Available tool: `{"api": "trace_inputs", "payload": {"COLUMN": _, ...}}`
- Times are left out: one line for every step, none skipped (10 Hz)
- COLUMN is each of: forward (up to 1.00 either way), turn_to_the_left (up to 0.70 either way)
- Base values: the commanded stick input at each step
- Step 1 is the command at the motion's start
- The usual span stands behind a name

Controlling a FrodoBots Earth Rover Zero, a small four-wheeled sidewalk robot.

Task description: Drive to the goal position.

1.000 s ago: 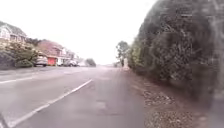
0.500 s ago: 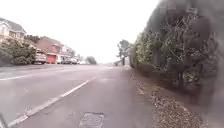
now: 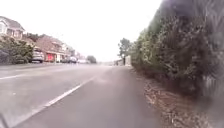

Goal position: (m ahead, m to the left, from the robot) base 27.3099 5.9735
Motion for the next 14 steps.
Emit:
{"api": "trace_inputs", "payload": {"forward": 1.0, "turn_to_the_left": -0.03}}
{"api": "trace_inputs", "payload": {"forward": 1.0, "turn_to_the_left": -0.29}}
{"api": "trace_inputs", "payload": {"forward": 1.0, "turn_to_the_left": -0.4}}
{"api": "trace_inputs", "payload": {"forward": 1.0, "turn_to_the_left": -0.4}}
{"api": "trace_inputs", "payload": {"forward": 1.0, "turn_to_the_left": -0.35}}
{"api": "trace_inputs", "payload": {"forward": 1.0, "turn_to_the_left": -0.16}}
{"api": "trace_inputs", "payload": {"forward": 1.0, "turn_to_the_left": -0.02}}
{"api": "trace_inputs", "payload": {"forward": 1.0, "turn_to_the_left": 0.0}}
{"api": "trace_inputs", "payload": {"forward": 1.0, "turn_to_the_left": 0.0}}
{"api": "trace_inputs", "payload": {"forward": 1.0, "turn_to_the_left": 0.0}}
{"api": "trace_inputs", "payload": {"forward": 1.0, "turn_to_the_left": 0.0}}
{"api": "trace_inputs", "payload": {"forward": 1.0, "turn_to_the_left": 0.0}}
{"api": "trace_inputs", "payload": {"forward": 1.0, "turn_to_the_left": 0.0}}
{"api": "trace_inputs", "payload": {"forward": 1.0, "turn_to_the_left": 0.0}}
